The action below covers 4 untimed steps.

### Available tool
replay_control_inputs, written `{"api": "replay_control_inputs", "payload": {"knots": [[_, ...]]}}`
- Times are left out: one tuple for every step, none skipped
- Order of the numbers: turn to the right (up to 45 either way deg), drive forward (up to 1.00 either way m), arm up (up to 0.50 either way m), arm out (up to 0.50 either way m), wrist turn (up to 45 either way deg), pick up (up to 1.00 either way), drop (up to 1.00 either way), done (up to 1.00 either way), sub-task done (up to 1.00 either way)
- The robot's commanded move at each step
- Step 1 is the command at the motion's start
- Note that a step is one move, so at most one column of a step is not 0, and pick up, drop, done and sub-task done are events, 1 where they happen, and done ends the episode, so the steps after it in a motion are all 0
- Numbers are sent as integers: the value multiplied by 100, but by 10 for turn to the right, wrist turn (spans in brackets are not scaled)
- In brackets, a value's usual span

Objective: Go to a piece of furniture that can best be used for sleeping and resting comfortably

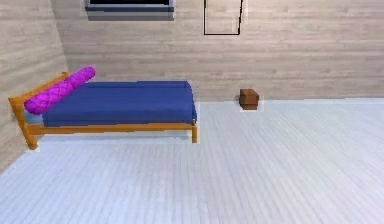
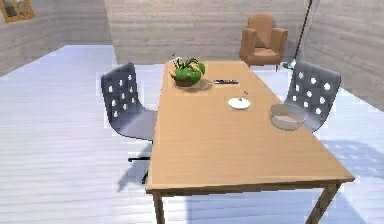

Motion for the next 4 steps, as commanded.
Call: {"api": "replay_control_inputs", "payload": {"knots": [[0, 30, 0, 0, 0, 0, 0, 0, 0], [150, 0, 0, 0, 0, 0, 0, 0, 0], [0, 100, 0, 0, 0, 0, 0, 0, 0], [30, 0, 0, 0, 0, 0, 0, 0, 0]]}}
